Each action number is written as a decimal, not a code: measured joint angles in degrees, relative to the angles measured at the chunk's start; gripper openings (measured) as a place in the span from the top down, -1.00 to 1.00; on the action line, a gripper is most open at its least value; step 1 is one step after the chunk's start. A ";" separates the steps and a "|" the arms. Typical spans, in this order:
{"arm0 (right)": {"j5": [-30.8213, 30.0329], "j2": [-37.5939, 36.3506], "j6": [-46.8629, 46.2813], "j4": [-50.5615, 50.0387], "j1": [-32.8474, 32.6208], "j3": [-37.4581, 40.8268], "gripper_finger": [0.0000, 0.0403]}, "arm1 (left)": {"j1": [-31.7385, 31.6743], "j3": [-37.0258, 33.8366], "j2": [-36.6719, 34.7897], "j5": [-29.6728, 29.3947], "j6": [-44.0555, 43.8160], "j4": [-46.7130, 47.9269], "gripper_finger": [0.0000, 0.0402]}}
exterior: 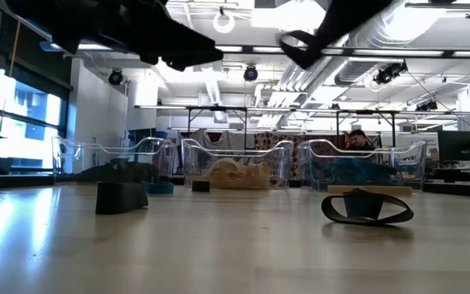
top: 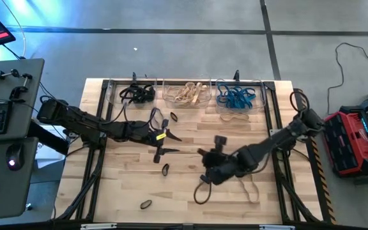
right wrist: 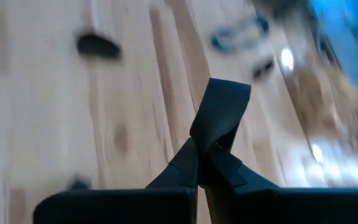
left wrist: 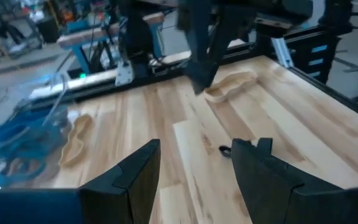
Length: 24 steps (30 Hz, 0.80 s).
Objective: Sort rubber bands into baskets
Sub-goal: Put the black rubber band into the left transparent bin
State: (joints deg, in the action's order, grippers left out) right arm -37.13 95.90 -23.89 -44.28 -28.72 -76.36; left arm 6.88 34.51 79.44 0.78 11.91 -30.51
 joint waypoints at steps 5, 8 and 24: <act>2.65 0.00 11.23 12.00 2.95 0.02 1.00 | 2.07 1.44 0.02 -0.11 2.20 -0.31 0.06; 3.26 0.00 14.18 14.83 3.97 0.02 1.00 | 3.17 2.63 0.02 -1.85 2.22 -0.26 0.06; 3.98 0.02 17.37 19.54 4.36 0.04 1.00 | 5.03 6.88 0.04 -5.35 2.78 1.89 0.06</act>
State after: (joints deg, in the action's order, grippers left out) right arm -33.15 95.92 -6.52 -24.74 -24.36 -76.31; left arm 11.92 41.38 79.48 -4.57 14.69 -28.62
